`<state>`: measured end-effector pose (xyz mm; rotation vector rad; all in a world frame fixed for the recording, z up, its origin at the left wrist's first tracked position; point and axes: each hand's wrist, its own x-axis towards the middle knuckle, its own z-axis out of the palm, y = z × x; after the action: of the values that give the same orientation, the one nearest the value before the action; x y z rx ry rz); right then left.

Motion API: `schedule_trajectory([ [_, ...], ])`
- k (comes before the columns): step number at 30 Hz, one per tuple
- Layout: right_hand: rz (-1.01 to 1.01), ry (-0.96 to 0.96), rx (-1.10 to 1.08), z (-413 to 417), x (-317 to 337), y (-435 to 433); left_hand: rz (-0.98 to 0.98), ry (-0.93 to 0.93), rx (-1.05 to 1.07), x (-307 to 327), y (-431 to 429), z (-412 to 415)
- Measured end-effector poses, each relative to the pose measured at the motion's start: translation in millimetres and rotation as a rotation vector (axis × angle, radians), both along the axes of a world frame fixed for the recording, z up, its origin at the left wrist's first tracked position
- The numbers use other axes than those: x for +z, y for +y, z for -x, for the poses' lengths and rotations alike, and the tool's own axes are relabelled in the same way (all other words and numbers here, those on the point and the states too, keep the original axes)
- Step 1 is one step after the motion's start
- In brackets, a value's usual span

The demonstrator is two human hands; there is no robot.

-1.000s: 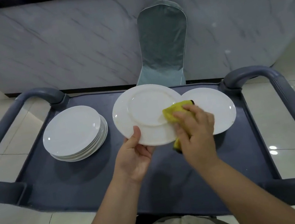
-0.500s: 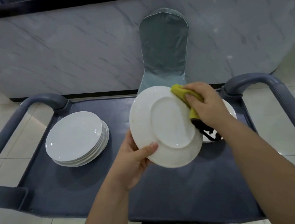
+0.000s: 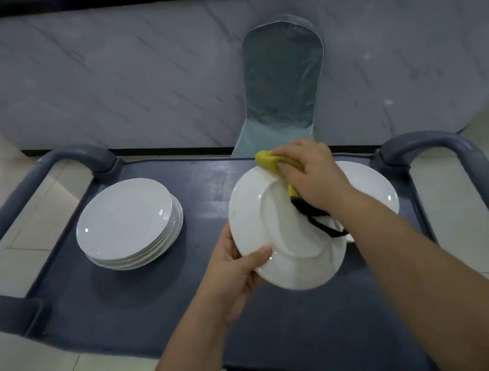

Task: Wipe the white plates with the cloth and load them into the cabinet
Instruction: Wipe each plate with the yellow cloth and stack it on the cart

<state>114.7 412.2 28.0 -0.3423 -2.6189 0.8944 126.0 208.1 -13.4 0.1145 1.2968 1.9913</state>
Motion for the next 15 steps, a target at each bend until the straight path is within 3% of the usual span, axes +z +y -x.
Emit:
schedule_trajectory([
  [4, -0.202, 0.095, 0.414, -18.9, -14.2, -49.6, 0.014, 0.036, 0.058, -9.1, 0.9, 5.1],
  [6, -0.231, 0.086, 0.504, -17.1, -21.6, -50.8, 0.023, 0.04, 0.067, -15.8, -3.0, 9.2],
  [11, 0.053, -0.018, 0.084, 13.9, -41.0, -4.0, -0.014, -0.046, 0.095, -38.4, -15.1, 15.6],
  [15, 0.142, -0.043, -0.063, -11.3, -62.3, 7.8, -0.144, -0.206, 0.193, -53.2, -25.0, 24.5],
])
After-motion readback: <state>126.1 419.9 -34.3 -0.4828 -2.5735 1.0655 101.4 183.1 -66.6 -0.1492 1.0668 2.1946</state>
